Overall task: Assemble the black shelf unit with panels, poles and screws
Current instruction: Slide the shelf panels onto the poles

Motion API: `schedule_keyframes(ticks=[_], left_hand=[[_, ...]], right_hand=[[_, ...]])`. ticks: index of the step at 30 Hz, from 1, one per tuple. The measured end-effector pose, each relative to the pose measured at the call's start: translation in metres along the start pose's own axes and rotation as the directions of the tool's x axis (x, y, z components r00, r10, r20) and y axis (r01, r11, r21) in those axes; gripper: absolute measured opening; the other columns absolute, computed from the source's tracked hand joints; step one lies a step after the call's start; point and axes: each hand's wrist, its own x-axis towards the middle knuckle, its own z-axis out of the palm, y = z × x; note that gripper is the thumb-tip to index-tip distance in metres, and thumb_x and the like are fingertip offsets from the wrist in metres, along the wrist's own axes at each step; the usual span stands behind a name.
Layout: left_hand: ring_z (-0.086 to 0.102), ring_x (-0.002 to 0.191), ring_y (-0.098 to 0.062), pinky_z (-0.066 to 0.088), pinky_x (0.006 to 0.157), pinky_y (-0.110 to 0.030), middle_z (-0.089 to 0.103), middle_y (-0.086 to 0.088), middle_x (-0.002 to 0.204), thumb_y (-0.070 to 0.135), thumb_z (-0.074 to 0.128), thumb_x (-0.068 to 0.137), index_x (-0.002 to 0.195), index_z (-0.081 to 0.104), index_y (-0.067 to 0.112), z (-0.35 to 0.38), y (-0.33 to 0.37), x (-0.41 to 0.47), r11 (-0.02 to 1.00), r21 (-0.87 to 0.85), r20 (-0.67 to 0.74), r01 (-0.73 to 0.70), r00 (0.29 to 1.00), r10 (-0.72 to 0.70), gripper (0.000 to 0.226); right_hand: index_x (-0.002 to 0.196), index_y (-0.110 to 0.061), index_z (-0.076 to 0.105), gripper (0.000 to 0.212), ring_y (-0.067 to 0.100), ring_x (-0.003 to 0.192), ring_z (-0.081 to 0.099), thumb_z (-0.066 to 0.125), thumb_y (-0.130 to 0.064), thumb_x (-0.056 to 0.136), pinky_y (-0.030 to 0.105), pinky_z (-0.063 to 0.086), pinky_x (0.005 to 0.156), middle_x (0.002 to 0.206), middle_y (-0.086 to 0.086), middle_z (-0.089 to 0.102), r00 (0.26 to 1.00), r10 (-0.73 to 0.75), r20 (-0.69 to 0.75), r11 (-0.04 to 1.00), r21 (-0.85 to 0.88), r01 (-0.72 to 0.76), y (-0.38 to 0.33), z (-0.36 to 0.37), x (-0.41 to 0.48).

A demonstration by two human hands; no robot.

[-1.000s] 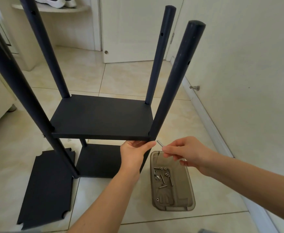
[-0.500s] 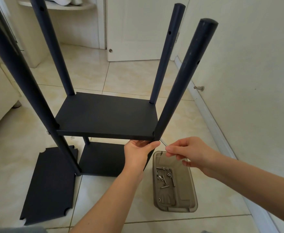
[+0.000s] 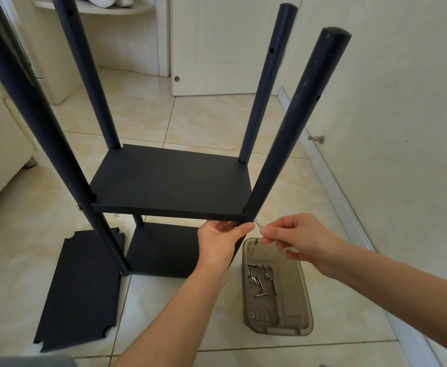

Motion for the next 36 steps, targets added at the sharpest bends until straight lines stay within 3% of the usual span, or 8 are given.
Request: schedule_keyframes(ticks=[12,19,36], left_hand=[[0.072,0.077,0.0,0.049,0.056,-0.005,0.077,0.011,0.082,0.012,0.087,0.074,0.086,0.074,0.024,0.0007,-0.0003,0.001,1.0,-0.008,-0.002,0.014,1.0,-0.014,0.021],[0.072,0.078,0.001,0.049,0.056,-0.005,0.077,0.012,0.083,0.013,0.087,0.075,0.088,0.074,0.024,0.0007,-0.0004,0.0003,1.0,-0.006,0.004,0.011,1.0,-0.011,0.022],[0.071,0.078,0.005,0.047,0.06,-0.008,0.076,0.018,0.082,0.019,0.087,0.075,0.088,0.072,0.028,0.0006,-0.0001,-0.0001,1.0,0.023,0.008,0.014,1.0,-0.015,0.022]], right_hand=[[0.081,-0.02,0.076,0.011,0.007,0.066,0.058,0.075,-0.03,0.085,0.019,0.045,0.057,0.073,-0.008,0.074,0.994,-0.096,-0.055,0.989,-0.122,0.089,-0.0016,0.0004,0.0005],[0.079,-0.024,0.075,0.01,0.002,0.06,0.059,0.075,-0.032,0.084,0.013,0.042,0.053,0.072,-0.01,0.074,0.99,-0.128,-0.057,0.983,-0.139,0.119,-0.0014,-0.0005,0.001],[0.081,-0.021,0.076,0.01,0.001,0.056,0.057,0.075,-0.03,0.084,0.013,0.043,0.052,0.072,-0.008,0.073,0.988,-0.14,-0.071,0.983,-0.13,0.13,-0.0028,0.0047,0.0052]])
